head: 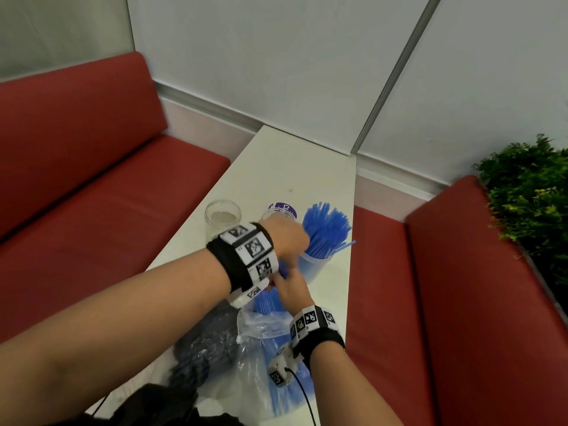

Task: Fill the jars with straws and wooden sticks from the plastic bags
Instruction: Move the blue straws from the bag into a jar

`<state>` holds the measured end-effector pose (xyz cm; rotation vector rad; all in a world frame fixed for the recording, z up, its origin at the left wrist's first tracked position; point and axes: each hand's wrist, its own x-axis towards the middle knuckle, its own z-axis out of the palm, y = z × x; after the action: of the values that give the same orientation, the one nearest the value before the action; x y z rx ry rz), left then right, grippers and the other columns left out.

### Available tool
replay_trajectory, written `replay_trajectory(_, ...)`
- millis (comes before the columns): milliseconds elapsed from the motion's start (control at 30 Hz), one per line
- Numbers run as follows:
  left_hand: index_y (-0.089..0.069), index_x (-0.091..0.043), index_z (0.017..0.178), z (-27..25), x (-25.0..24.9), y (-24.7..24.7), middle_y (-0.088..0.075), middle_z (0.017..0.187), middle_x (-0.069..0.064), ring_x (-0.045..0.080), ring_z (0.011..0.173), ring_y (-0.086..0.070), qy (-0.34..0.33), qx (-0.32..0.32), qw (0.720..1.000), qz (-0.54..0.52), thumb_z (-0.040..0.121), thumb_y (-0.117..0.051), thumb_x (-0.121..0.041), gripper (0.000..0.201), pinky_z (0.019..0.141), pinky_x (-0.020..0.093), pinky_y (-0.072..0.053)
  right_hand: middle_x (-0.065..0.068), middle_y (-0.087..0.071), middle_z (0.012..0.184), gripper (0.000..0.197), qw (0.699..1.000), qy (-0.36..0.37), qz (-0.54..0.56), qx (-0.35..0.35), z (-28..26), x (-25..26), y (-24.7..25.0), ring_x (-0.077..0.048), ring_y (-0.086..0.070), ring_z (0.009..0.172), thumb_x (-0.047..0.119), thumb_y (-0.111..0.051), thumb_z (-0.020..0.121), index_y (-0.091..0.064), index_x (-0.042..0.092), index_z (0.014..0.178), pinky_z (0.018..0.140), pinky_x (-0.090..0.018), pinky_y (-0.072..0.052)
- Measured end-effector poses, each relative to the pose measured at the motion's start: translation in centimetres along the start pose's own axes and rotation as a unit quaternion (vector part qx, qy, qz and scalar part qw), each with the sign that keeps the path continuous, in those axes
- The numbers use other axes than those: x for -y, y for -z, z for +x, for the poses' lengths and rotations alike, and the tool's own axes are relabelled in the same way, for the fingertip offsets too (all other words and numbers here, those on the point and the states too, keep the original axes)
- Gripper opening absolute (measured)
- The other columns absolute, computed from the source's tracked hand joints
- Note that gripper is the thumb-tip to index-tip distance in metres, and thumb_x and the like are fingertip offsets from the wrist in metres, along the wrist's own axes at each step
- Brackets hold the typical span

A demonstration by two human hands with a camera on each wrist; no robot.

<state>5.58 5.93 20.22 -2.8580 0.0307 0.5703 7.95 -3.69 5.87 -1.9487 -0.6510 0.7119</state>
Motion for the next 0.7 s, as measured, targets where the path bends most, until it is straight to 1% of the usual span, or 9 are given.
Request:
replay_trajectory(67, -0.061, -0.021, 0.074, -0.6, 2.4, 2.2, -0.058, 0.067, -0.009, 0.011, 0.064, -0.055, 0.012, -0.127, 0.989, -0.077, 0.089, -0.042, -0.069, 0.054, 0.072, 0.033, -0.041, -0.004, -0.055, 0.062, 0.026, 0.997, 0.02, 0.067, -0.023, -0.1, 1.3, 0.4, -0.01, -0.057, 0.054, 0.025, -0.06, 0.102, -0.056, 0.014, 0.078, 0.068, -0.027, -0.052)
replay_trajectory(167, -0.065, -0.025, 0.074, -0.9, 4.6, 3.3, -0.063, 0.066, -0.009, 0.01, 0.064, -0.06, 0.034, -0.275, 0.94, -0.2, 0.088, -0.028, -0.076, 0.064, 0.062, 0.029, -0.04, -0.008, -0.051, 0.055, 0.042, 0.994, 0.045, 0.087, -0.055, -0.1, 2.9, 1.0, -0.019, -0.049, 0.053, 0.031, -0.065, 0.098, -0.052, 0.013, 0.063, 0.064, -0.03, -0.047)
replay_trajectory(267, -0.063, -0.021, 0.067, -0.8, 4.0, 2.3, -0.064, 0.063, -0.004, 0.009, 0.057, -0.056, -0.009, -0.241, 0.924, -0.297, 0.088, -0.032, -0.076, 0.066, 0.057, 0.027, -0.039, -0.009, -0.044, 0.058, 0.035, 0.99, 0.065, 0.112, -0.059, 0.3, 5.0, 1.5, -0.017, -0.041, 0.051, 0.02, -0.065, 0.098, -0.049, 0.013, 0.068, 0.054, -0.025, -0.039)
replay_trajectory(367, -0.074, -0.025, 0.078, -0.2, 2.4, 0.7, -0.071, 0.074, -0.011, -0.001, 0.066, -0.062, -0.038, -0.19, 0.915, -0.353, 0.091, -0.036, -0.072, 0.061, 0.067, 0.021, -0.042, -0.007, -0.046, 0.067, 0.016, 0.99, 0.034, 0.127, -0.055, 1.4, 6.6, 1.8, -0.009, -0.042, 0.053, 0.003, -0.058, 0.097, -0.052, 0.006, 0.082, 0.05, -0.011, -0.037)
replay_trajectory(400, -0.076, -0.027, 0.083, -0.3, 2.2, 0.6, -0.073, 0.08, -0.014, -0.004, 0.073, -0.064, -0.038, -0.203, 0.885, -0.418, 0.091, -0.036, -0.072, 0.06, 0.075, 0.02, -0.045, -0.007, -0.046, 0.064, 0.017, 0.987, 0.041, 0.146, -0.052, 1.2, 6.8, 2.0, -0.011, -0.04, 0.051, 0.001, -0.057, 0.096, -0.053, 0.004, 0.08, 0.049, -0.014, -0.036)
replay_trajectory(467, -0.076, -0.029, 0.096, -0.5, 2.5, 0.7, -0.074, 0.094, -0.016, -0.006, 0.088, -0.067, -0.039, -0.248, 0.758, -0.602, 0.093, -0.036, -0.069, 0.057, 0.092, 0.024, -0.047, -0.003, -0.039, 0.053, 0.03, 0.983, 0.058, 0.164, -0.056, 0.7, 7.1, 2.9, -0.013, -0.033, 0.046, 0.007, -0.063, 0.096, -0.049, 0.008, 0.07, 0.049, -0.029, -0.03)
replay_trajectory(567, -0.074, -0.013, 0.101, -0.4, 3.1, 0.0, -0.076, 0.096, 0.001, 0.011, 0.089, -0.072, 0.034, -0.313, 0.566, -0.762, 0.101, -0.033, -0.057, 0.059, 0.088, 0.032, -0.055, 0.002, -0.039, 0.049, 0.037, 0.968, 0.083, 0.225, -0.073, 0.3, 8.4, 5.0, -0.014, -0.034, 0.043, 0.032, -0.075, 0.089, -0.048, 0.016, 0.07, 0.047, -0.027, -0.031)
replay_trajectory(633, -0.07, -0.001, 0.107, -0.1, 3.0, -1.5, -0.074, 0.1, 0.015, 0.023, 0.089, -0.071, 0.104, -0.254, 0.509, -0.815, 0.104, -0.034, -0.048, 0.06, 0.092, 0.041, -0.055, 0.002, -0.039, 0.048, 0.045, 0.955, 0.108, 0.263, -0.079, 0.1, 10.3, 6.7, -0.016, -0.035, 0.042, 0.043, -0.081, 0.082, -0.048, 0.017, 0.066, 0.047, -0.027, -0.033)
replay_trajectory(700, -0.062, 0.007, 0.118, 0.2, 2.2, -3.6, -0.07, 0.106, 0.02, 0.028, 0.092, -0.068, 0.122, -0.124, 0.492, -0.853, 0.104, -0.031, -0.049, 0.066, 0.094, 0.042, -0.053, -0.001, -0.034, 0.047, 0.051, 0.941, 0.147, 0.297, -0.065, -0.1, 12.3, 8.1, -0.019, -0.032, 0.042, 0.042, -0.08, 0.083, -0.043, 0.019, 0.056, 0.048, -0.029, -0.034)
